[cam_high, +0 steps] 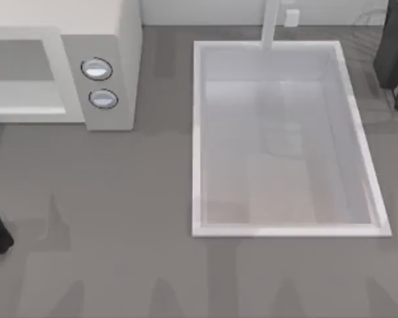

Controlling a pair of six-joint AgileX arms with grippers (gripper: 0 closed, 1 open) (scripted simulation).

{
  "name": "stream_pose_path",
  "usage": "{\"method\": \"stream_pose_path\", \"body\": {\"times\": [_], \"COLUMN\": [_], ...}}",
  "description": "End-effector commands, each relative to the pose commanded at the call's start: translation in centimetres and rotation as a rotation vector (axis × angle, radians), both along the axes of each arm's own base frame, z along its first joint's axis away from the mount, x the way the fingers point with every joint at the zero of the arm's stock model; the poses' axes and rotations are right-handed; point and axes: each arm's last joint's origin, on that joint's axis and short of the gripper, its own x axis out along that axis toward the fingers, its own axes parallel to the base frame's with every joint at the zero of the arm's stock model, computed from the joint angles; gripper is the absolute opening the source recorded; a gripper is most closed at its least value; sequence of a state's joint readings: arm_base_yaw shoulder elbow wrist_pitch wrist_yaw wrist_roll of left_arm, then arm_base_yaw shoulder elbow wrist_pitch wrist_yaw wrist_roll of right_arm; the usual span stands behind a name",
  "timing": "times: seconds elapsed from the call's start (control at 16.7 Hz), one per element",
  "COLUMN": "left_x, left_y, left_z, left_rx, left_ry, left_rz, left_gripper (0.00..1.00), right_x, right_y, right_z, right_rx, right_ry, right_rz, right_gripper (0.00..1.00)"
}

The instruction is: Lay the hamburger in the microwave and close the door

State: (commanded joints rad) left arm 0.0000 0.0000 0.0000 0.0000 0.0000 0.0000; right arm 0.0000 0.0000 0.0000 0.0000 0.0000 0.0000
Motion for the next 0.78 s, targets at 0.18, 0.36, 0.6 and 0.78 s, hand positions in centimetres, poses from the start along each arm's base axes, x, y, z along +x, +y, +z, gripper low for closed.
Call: {"method": "stream_pose_path", "body": {"times": [0.18, 0.36, 0.6, 0.78], "left_x": [0.0, 0.1, 1.7, 4.4], "left_y": [0.0, 0.2, 0.5, 0.9], "left_z": [0.2, 2.0, 5.2, 5.6], "left_rx": [0.01, 0.099, 0.355, 0.552], "left_ry": [0.006, 0.071, 0.298, 0.544], "left_rz": [0.001, 0.01, -0.019, -0.113], "left_gripper": [1.0, 1.0, 1.0, 1.0], "right_x": [0.0, 0.0, 0.0, 0.0], "right_y": [0.0, 0.0, 0.0, 0.0], "right_z": [0.0, 0.0, 0.0, 0.0], "right_rx": [0.0, 0.0, 0.0, 0.0], "right_ry": [0.0, 0.0, 0.0, 0.0], "right_rz": [0.0, 0.0, 0.0, 0.0], "right_gripper": [1.0, 1.0, 1.0, 1.0]}}
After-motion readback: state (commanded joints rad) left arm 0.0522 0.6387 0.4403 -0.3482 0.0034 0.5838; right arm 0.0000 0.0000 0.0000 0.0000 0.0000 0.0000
